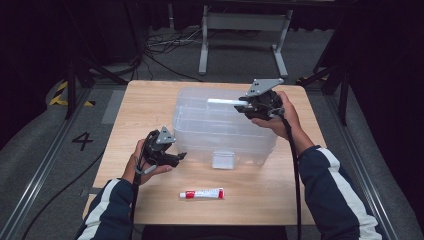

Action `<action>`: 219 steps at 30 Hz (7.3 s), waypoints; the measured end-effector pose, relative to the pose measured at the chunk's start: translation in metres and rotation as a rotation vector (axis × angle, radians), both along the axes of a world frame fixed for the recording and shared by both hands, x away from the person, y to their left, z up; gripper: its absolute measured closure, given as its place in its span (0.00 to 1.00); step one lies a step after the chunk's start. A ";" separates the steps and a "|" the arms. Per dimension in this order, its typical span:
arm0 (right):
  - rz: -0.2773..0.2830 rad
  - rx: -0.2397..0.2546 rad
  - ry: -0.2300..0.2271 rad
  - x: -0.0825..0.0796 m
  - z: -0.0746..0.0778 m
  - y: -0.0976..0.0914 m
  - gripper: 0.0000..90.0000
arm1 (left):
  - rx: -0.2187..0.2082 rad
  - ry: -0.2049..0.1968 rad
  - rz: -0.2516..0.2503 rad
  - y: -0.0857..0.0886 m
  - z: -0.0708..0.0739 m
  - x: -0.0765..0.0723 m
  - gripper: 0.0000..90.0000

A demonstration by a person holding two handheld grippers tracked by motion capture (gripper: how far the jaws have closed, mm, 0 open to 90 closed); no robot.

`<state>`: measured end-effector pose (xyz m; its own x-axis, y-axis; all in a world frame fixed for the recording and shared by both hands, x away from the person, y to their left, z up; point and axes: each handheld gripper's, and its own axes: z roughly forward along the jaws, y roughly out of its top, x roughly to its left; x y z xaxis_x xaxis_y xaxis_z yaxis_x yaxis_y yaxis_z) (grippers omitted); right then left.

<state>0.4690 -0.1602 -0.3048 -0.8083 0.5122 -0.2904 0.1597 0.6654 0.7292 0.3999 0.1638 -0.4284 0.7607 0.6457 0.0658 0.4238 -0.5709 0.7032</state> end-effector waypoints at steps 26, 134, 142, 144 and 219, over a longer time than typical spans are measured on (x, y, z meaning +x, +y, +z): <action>-0.006 0.023 0.035 0.004 0.009 -0.002 0.74 | -0.164 -0.052 -0.021 0.028 0.015 -0.022 0.45; -0.160 0.244 -0.059 -0.066 -0.086 -0.141 0.46 | -0.214 -0.157 -0.024 0.027 0.038 -0.018 0.91; -0.173 0.295 -0.145 -0.069 -0.081 -0.137 0.54 | -0.170 -0.137 -0.058 0.020 0.033 -0.025 0.84; -0.172 0.287 -0.151 -0.070 -0.080 -0.136 0.56 | -0.171 -0.131 -0.066 0.019 0.032 -0.026 0.84; -0.387 0.287 -0.421 -0.036 -0.028 -0.101 0.93 | -0.131 -0.053 -0.229 -0.020 0.015 -0.003 0.61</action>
<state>0.4332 -0.2614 -0.3324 -0.3957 0.8488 -0.3507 0.0097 0.3857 0.9226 0.3967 0.1440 -0.4133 0.8856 0.4631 0.0368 0.2548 -0.5504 0.7951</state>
